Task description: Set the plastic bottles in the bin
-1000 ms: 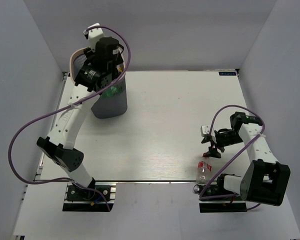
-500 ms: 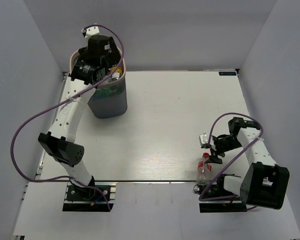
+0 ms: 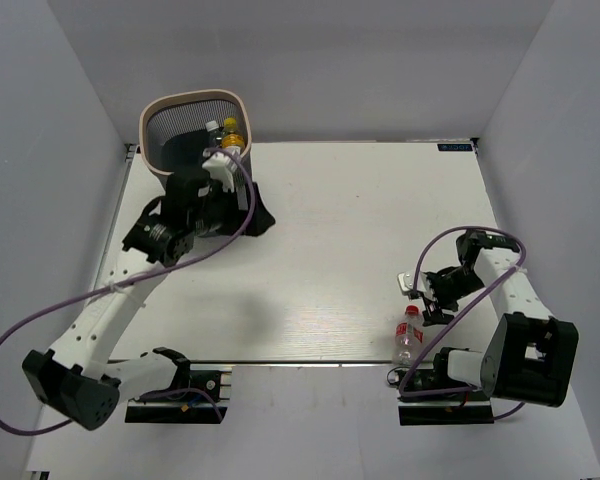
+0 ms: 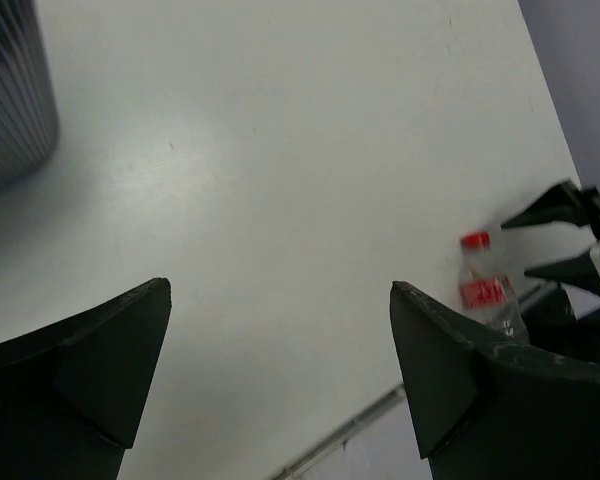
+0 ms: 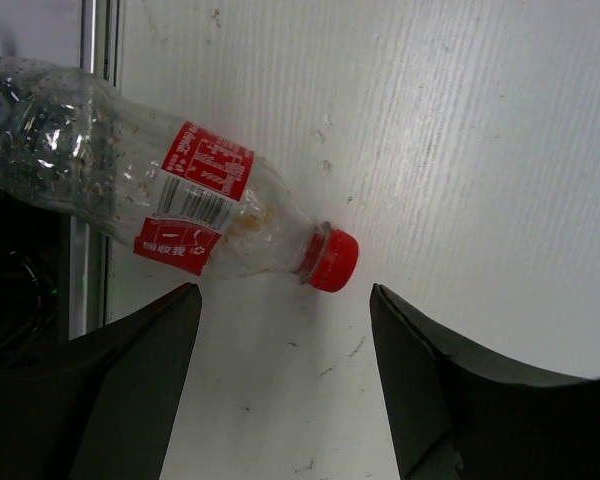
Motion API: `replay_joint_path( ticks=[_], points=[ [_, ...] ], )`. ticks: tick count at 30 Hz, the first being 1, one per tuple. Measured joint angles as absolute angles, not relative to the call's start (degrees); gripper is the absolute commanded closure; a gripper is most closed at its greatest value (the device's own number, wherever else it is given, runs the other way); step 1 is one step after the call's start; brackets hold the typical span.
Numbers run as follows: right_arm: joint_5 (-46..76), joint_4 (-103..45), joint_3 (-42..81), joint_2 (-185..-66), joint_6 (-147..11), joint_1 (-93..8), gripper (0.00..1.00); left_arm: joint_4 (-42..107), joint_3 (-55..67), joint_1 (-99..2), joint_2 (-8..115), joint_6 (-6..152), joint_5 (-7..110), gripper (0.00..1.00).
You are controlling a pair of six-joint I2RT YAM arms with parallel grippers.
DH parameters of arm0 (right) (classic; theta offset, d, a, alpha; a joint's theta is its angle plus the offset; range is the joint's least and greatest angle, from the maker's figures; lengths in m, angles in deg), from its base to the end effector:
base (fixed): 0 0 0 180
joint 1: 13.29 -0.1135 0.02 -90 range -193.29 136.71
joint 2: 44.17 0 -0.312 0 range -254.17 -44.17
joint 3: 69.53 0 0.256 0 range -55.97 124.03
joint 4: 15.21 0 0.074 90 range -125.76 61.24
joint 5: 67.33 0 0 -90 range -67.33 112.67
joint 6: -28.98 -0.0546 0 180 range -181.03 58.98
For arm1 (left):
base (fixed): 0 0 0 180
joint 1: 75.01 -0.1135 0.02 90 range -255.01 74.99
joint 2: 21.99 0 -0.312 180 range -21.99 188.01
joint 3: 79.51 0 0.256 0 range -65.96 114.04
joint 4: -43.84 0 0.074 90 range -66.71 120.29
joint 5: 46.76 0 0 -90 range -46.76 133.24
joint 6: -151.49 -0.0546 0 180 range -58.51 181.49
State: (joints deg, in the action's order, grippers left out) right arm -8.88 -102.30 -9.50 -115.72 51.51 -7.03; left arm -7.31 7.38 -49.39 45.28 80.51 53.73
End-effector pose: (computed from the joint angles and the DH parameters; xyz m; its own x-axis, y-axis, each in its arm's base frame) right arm 0.1563 0.0116 0.2392 0.2188 -0.8159 -0.5352 -0.9733 -0.2217 -0.0599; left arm 0.2206 -0.1168 0.4205 -0.6300 -0.0533 -0.7748 0.3806 0.8485 -0.3678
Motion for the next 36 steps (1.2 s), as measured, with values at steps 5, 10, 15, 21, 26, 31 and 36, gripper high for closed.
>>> replay_joint_path(
  ticks=[5, 10, 15, 21, 26, 31, 36],
  points=[
    [-7.83, -102.11, -14.39, -112.46, 51.59, -7.08, 0.22, -6.00, -2.85, -47.59, 39.97, 82.57, 59.15, 0.00],
    [-8.57, -102.08, -19.35, -110.97, 51.70, -7.45, 0.21, -4.41, -7.61, -45.91, 39.05, 83.92, 61.05, 0.00],
    [-9.67, -101.43, -20.38, -109.42, 51.72, -7.73, 0.20, -3.14, -12.27, -44.73, 37.76, 86.09, 61.75, 0.00],
    [-12.92, -98.96, -20.95, -108.37, 51.88, -8.08, 0.20, -1.35, -13.36, -42.63, 37.58, 88.10, 61.97, 0.00],
    [-15.02, -100.93, -12.58, -112.42, 51.96, -8.12, 0.18, 1.21, -13.36, -40.36, 39.16, 89.08, 61.99, 0.00],
    [-17.60, -99.72, -7.51, -113.12, 51.96, -8.10, 0.17, 4.97, -13.36, -36.80, 43.70, 90.13, 62.12, 0.00],
    [-20.22, -96.95, -2.81, -114.12, 42.39, -8.21, 0.15, 7.48, -13.30, -32.84, 48.84, 90.74, 62.12, 0.00]
  ],
)
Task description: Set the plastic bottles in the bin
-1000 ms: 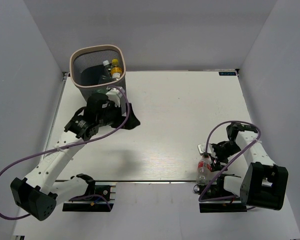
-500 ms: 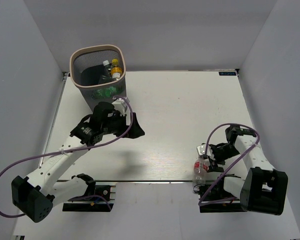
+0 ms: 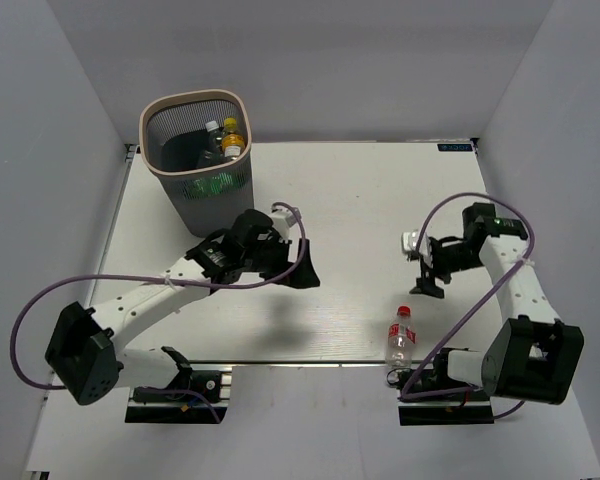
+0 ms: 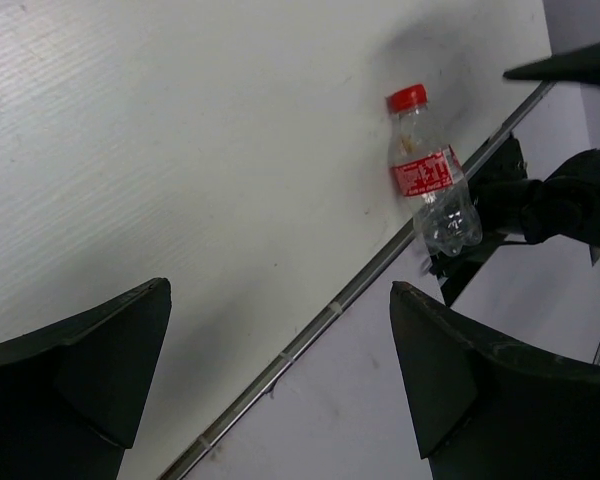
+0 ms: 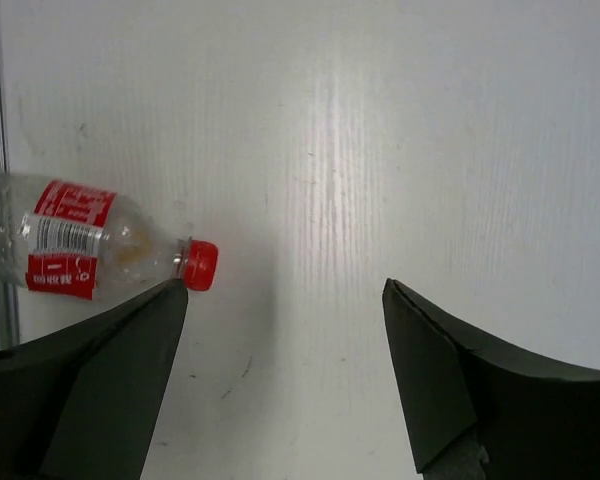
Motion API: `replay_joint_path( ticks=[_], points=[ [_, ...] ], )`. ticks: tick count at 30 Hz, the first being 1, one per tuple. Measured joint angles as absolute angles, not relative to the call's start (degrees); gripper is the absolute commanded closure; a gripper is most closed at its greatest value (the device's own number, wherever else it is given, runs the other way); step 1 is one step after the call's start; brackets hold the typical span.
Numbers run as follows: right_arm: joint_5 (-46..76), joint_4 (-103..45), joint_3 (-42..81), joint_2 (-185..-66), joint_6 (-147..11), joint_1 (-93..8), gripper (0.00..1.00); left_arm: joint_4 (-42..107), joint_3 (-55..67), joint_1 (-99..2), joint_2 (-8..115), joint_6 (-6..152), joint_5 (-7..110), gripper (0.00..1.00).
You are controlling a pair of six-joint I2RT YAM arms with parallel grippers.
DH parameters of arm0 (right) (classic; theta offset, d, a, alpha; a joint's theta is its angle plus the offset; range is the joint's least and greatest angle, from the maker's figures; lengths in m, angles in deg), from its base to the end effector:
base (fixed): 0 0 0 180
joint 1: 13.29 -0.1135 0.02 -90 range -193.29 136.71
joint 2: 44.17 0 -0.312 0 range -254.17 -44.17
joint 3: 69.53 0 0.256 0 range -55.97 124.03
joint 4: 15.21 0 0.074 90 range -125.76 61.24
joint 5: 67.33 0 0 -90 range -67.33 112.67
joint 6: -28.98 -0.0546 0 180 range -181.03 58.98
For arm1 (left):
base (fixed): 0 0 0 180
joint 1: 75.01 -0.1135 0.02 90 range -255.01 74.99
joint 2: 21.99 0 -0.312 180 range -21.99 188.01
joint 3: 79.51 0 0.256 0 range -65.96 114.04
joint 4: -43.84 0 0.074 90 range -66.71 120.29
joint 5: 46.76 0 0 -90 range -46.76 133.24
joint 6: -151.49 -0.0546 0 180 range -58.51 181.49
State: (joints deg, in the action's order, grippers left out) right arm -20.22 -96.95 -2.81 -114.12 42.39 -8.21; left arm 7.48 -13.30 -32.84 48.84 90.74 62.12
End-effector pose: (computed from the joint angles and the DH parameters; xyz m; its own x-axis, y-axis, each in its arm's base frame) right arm 0.1812 0.0212 0.2786 0.2248 -0.7355 -0.6392 -0.9664 -0.0847 -0.2425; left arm 0.1865 -0.1927 0.3052 -0.8229 0.1216 -0.5550 0.4747 0.6839 -0.5540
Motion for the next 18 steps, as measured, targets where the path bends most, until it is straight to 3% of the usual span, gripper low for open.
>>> replay_joint_path(
  ticks=[2, 7, 12, 13, 18],
  points=[
    [-20.79, -95.61, 1.52, -116.77, 33.60, -8.28, 0.18, 7.94, -12.81, -31.16, 50.89, 90.79, 62.14, 0.00],
    [-21.34, -94.37, 13.39, -127.91, 13.15, -8.04, 0.35, 9.78, -10.54, -26.55, 56.45, 90.79, 62.40, 0.00],
    [-21.64, -92.62, 14.37, -129.16, -0.99, -7.69, 0.45, 10.63, -4.82, -21.15, 63.00, 90.81, 62.12, 0.00],
    [-21.75, -91.99, 14.35, -128.72, -3.75, -7.69, 0.57, 10.74, -3.50, -20.01, 64.18, 90.81, 61.81, 0.00],
    [-19.92, -86.39, 13.41, -124.29, -18.81, -7.40, 0.84, 9.45, 5.70, -14.81, 71.94, 91.33, 57.94, 0.00]
  ],
)
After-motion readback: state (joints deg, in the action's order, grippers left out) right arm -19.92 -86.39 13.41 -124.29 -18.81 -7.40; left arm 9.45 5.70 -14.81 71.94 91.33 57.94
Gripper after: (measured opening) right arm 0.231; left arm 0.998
